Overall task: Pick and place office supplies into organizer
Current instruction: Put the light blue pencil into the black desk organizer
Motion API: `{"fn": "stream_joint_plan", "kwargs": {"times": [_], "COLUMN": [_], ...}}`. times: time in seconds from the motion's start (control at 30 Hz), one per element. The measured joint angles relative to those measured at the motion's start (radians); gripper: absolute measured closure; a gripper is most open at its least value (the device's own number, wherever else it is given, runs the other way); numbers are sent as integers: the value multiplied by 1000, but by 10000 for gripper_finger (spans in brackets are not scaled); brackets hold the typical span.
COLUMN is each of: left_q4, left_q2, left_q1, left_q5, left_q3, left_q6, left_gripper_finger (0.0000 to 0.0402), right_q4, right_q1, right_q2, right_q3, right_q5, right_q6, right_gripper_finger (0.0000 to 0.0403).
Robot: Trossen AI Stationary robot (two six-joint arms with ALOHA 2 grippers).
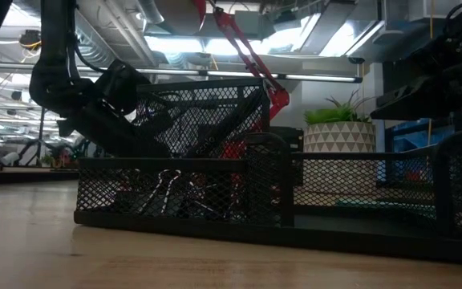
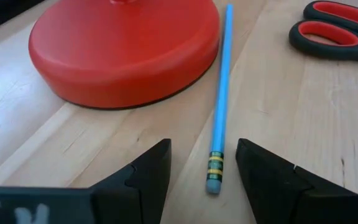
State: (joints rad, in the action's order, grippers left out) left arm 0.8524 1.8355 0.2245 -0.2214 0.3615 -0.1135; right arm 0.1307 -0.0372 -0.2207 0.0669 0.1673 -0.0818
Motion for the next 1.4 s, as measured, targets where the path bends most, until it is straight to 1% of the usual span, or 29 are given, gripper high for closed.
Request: {"fn": "stream_joint_plan", "kwargs": {"times": [0.13, 0.4, 0.57, 0.83, 1.07, 1.23, 1.4], "left_q4": [0, 0, 1, 2, 10, 75, 60], "left_q2": [1, 2, 2, 2, 3, 6, -25], "left_q1": [0, -1, -2, -2, -13, -39, -61], "left_q5": [4, 24, 42, 45, 33, 12, 16], "left_q3": [0, 0, -1, -2, -3, -8, -10], "left_q6": [1, 26, 73, 77, 77, 98, 101], "left_gripper_finger": [239, 302, 335, 387, 381, 387, 387], "right_q4": [1, 7, 7, 7, 6, 6, 6], "right_q1": [0, 0, 0, 0, 0, 0, 0], "right_q2": [0, 0, 0, 0, 0, 0, 0], "right_q3": [0, 0, 0, 0, 0, 0, 0], "right_q5": [0, 0, 0, 0, 0, -1, -1], "right_q6": [-3, -5, -5, -5, -5, -5, -5], "right_gripper_finger": [280, 280, 280, 280, 280, 280, 280]}}
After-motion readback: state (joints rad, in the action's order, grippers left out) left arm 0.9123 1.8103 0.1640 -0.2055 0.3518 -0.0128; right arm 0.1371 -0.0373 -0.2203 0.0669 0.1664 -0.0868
